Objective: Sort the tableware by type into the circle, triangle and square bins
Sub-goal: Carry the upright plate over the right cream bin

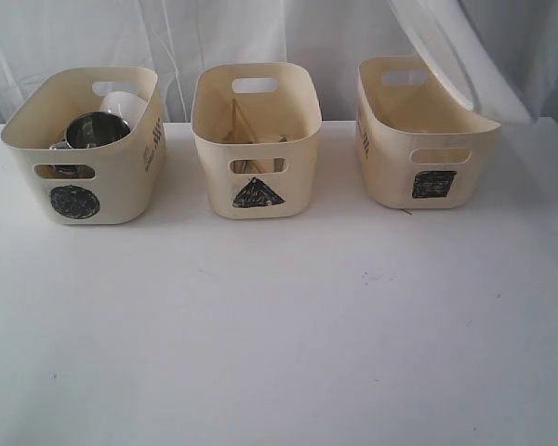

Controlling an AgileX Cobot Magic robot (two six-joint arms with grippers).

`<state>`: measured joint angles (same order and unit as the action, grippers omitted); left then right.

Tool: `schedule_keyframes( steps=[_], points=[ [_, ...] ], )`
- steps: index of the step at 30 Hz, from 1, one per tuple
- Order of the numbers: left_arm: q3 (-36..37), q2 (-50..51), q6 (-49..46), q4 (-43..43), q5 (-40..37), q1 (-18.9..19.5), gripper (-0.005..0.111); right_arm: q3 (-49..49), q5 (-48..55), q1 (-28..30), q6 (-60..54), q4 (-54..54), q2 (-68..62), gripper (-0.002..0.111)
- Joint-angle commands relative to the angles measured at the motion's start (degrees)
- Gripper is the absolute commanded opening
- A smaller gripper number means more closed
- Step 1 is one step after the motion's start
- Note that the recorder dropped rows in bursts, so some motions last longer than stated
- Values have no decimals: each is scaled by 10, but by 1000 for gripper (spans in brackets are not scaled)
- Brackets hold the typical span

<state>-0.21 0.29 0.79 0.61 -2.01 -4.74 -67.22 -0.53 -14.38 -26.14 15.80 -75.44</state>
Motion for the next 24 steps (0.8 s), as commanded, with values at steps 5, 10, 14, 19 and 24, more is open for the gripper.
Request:
schedule_keyframes(
  steps=[5,10,14,19,24],
  points=[
    [2,-3,3,6,3,0,14,-47,-61,15,-11,-7,-62,0],
    [2,-3,3,6,3,0,14,-70,-65,31,-8,-7,-98,0],
    [2,-3,3,6,3,0,14,-82,-79,30,-7,-7,-120,0],
    [2,-3,3,6,3,0,14,-103,-84,30,-6,-7,-155,0],
    [2,-3,3,6,3,0,14,-126,-84,30,-5,-8,-185,0]
  ],
)
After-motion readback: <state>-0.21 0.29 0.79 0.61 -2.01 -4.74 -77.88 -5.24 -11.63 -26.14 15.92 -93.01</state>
